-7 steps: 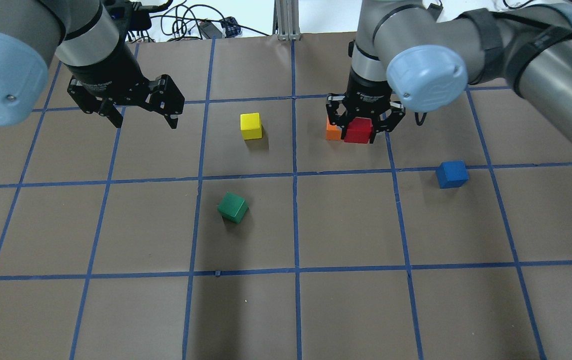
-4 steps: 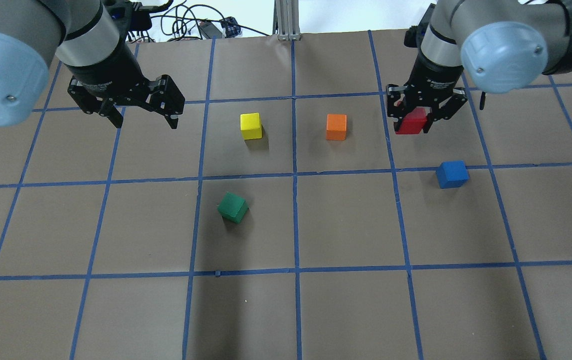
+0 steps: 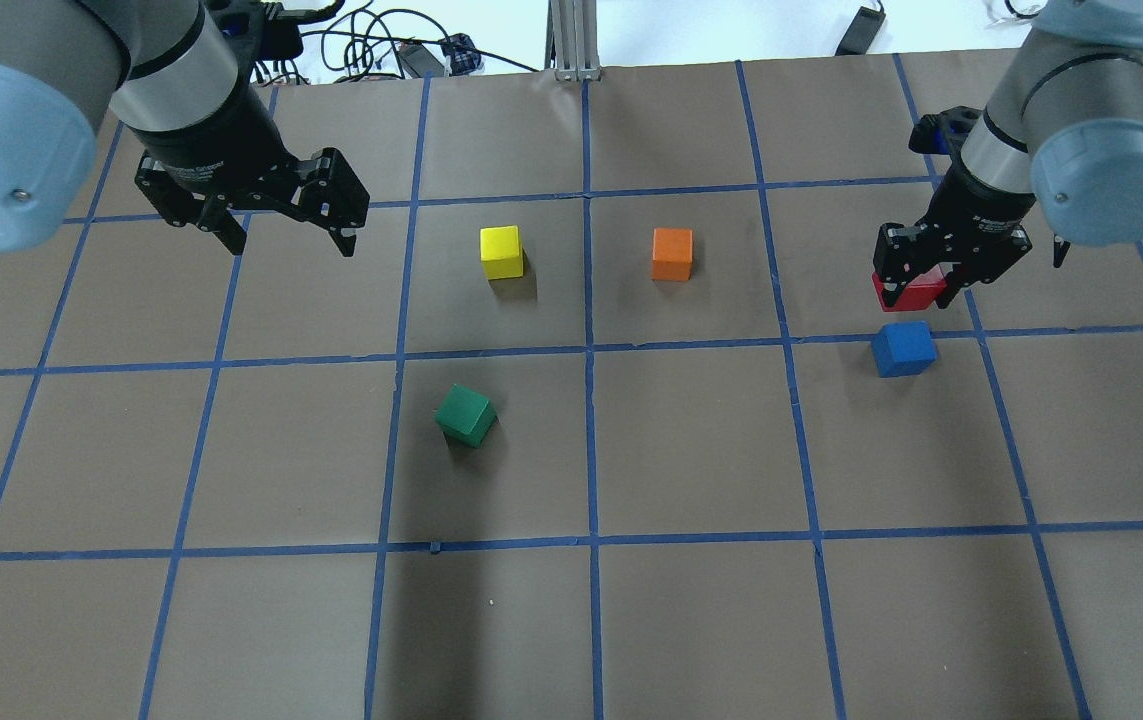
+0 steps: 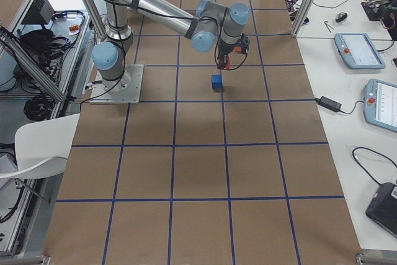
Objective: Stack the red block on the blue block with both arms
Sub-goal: 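Lower the red cube onto the blue cube and open the right gripper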
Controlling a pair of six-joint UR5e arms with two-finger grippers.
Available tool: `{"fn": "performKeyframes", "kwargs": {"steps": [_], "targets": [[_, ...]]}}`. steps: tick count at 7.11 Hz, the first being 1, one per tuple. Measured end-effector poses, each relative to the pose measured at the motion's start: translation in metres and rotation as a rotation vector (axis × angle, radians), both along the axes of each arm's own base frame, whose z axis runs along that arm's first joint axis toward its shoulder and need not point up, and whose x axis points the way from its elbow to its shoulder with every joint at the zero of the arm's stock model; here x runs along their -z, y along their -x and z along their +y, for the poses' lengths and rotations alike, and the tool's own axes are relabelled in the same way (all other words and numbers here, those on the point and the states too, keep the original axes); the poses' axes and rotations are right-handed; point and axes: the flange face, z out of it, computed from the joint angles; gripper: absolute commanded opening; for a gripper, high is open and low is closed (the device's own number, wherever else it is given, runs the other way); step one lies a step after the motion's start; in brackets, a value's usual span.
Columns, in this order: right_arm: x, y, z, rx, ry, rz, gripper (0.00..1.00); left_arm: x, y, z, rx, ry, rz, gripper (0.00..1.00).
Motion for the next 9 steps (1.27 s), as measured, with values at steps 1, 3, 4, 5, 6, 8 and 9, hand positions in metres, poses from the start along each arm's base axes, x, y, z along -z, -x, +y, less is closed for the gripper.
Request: {"fn": "performKeyframes", "kwargs": {"steps": [1, 3, 4, 5, 6, 8, 9], "targets": [[0.006, 0.005, 0.002, -0.018, -0.004, 0.019, 0.00, 0.000, 0.000, 0.000, 0.000, 0.000, 0.000, 1.00], [0.012, 0.008, 0.004, -0.039, -0.014, 0.034, 0.00, 0.000, 0.000, 0.000, 0.000, -0.001, 0.000, 1.00], [0.018, 0.008, 0.005, -0.040, -0.025, 0.032, 0.00, 0.001, 0.000, 0.000, -0.001, -0.001, 0.000, 1.00], [0.024, 0.008, 0.004, -0.039, -0.035, 0.029, 0.00, 0.001, -0.001, 0.000, -0.001, -0.001, 0.000, 1.00], [0.029, 0.009, 0.004, -0.038, -0.043, 0.028, 0.00, 0.001, 0.000, 0.000, -0.001, -0.002, 0.000, 1.00], [0.038, 0.010, 0.002, -0.034, -0.055, 0.028, 0.00, 0.000, -0.001, 0.000, -0.001, -0.001, -0.001, 1.00], [0.041, 0.011, 0.001, -0.032, -0.061, 0.030, 0.00, 0.000, -0.001, 0.000, -0.001, -0.001, -0.001, 1.00]]}}
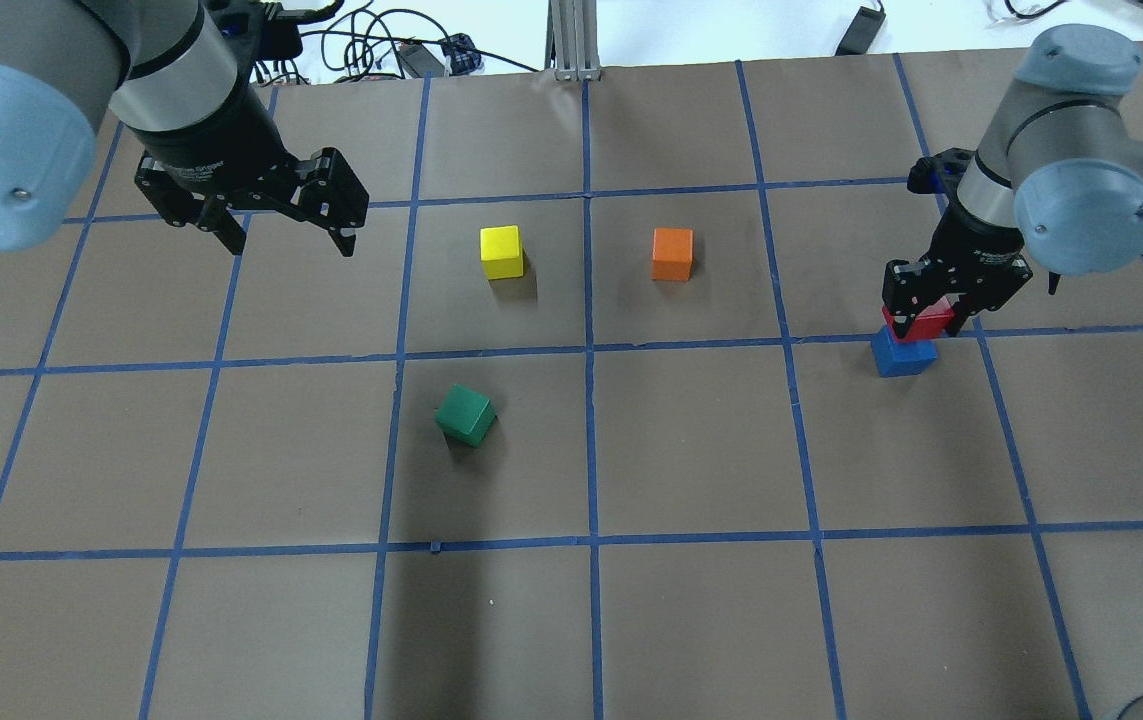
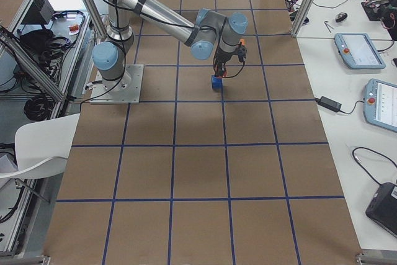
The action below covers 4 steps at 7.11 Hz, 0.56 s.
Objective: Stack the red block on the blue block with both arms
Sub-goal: 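Lower the red cube onto the blue cube and open the right gripper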
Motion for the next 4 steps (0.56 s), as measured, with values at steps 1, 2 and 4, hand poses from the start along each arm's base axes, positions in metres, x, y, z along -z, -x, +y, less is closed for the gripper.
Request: {"fn": "performKeyframes", "kwargs": {"steps": [1, 2, 4], "targets": [[0.0030, 0.0005, 0.0004, 0.006, -0.006, 0.002, 0.00, 0.0000, -0.0001, 0.0000, 0.000, 0.000, 0.000, 1.00], [0.0056, 0.0004, 0.0019, 0.017, -0.012, 0.004, 0.00, 0.0002, -0.0002, 0.0000, 0.000, 0.000, 0.000, 1.00], [0.0083, 0.0001, 0.0040, 0.031, -0.019, 0.006, 0.00, 0.0006, 0.0002, 0.0002, 0.000, -0.002, 0.001, 1.00]]}}
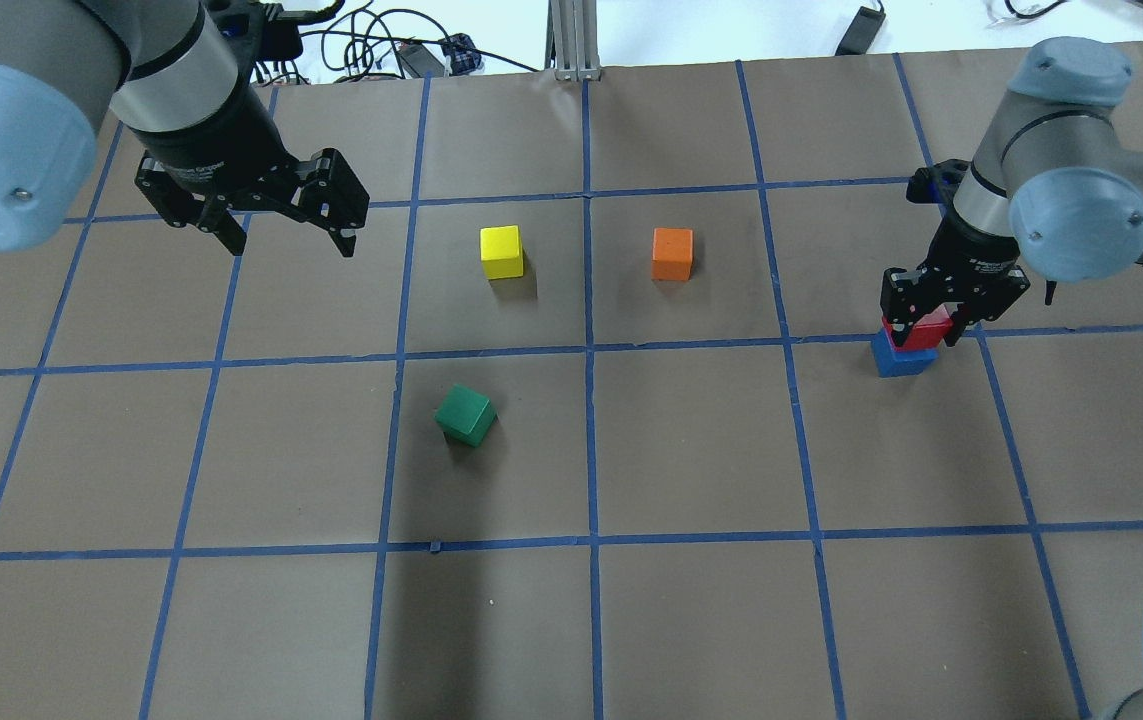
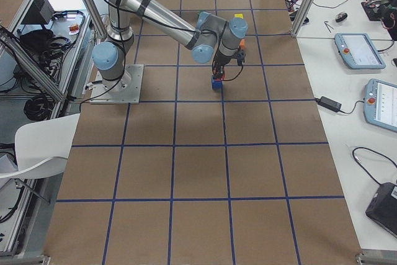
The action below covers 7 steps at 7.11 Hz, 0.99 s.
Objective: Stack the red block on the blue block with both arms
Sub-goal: 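Lower the red cube onto the blue cube and open the right gripper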
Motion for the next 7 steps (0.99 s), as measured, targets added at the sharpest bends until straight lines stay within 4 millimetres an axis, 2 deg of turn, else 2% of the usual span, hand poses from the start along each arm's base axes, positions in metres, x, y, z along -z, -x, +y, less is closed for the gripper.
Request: {"fn": "performKeyframes", "kwargs": {"steps": [3, 4, 5, 7], "targets": [[0.0008, 0.0006, 0.0009, 0.000, -0.004, 0.008, 0.06, -0.0003, -0.0006, -0.0002, 0.006, 0.001, -0.003, 1.00], [0.0008, 0.0020, 0.0012, -0.004, -0.007, 0.019, 0.12, -0.0004, -0.0006, -0.0002, 0.009, 0.001, -0.003, 1.00], [0.0007, 0.0028, 0.0014, -0.005, -0.009, 0.026, 0.35, -0.0004, -0.0006, -0.0002, 0.009, 0.001, -0.002, 1.00], [0.0011, 0.0030, 0.0018, -0.003, -0.011, 0.030, 0.35, -0.0004, -0.0006, -0.0002, 0.010, 0.001, -0.002, 1.00]]}}
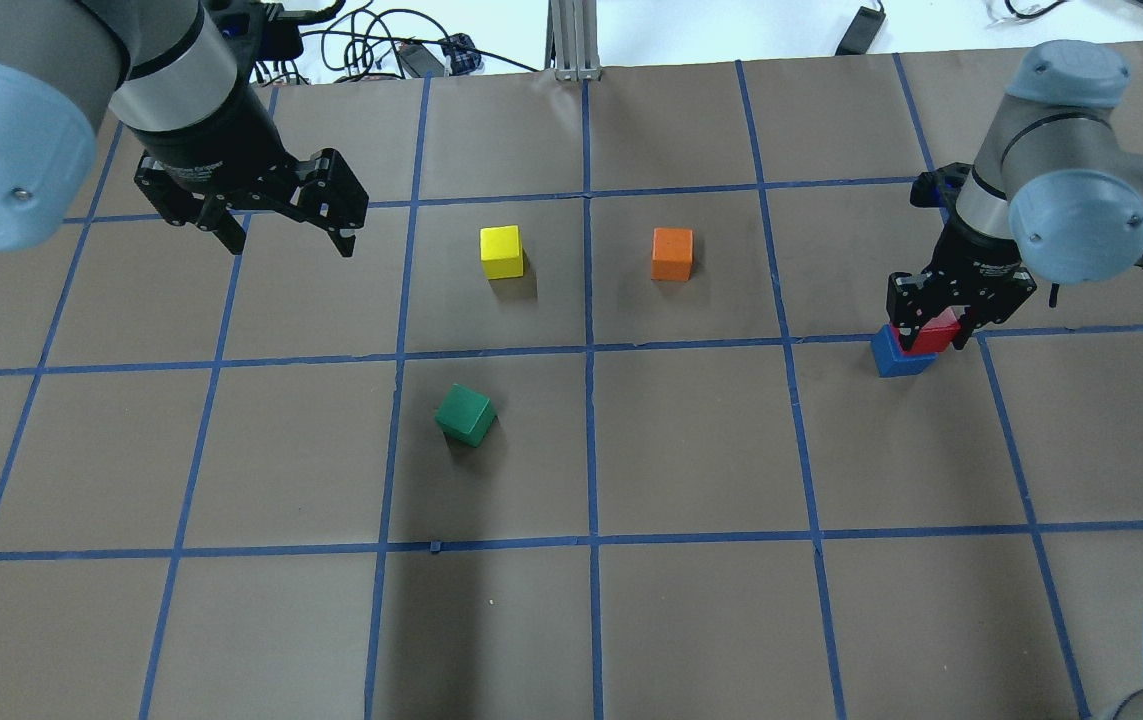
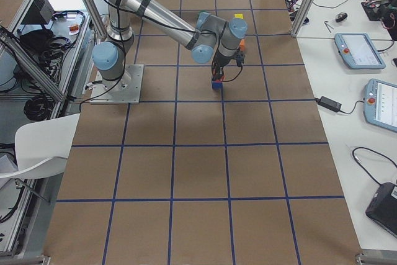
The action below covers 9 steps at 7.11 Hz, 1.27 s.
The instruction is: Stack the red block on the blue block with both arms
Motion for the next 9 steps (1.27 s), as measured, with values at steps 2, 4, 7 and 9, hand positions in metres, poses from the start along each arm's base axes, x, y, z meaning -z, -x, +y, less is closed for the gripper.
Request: {"fn": "performKeyframes", "kwargs": {"steps": [2, 4, 7, 9], "targets": [[0.0002, -0.0001, 0.0002, 0.000, -0.001, -0.001, 0.46, 0.0000, 0.0001, 0.0000, 0.000, 0.000, 0.000, 1.00], [0.0008, -0.0003, 0.0003, 0.000, -0.002, -0.003, 1.00, -0.0005, 0.0007, 0.0001, 0.001, 0.001, 0.000, 1.00], [0.0009, -0.0003, 0.0006, 0.000, -0.005, -0.003, 1.00, -0.0004, 0.0007, 0.0001, 0.001, 0.001, 0.000, 1.00], [-0.0063, 0.0005, -0.0012, -0.001, 0.005, 0.003, 1.00, -0.0001, 0.0000, 0.0000, 0.000, 0.000, -0.001, 1.00]]}}
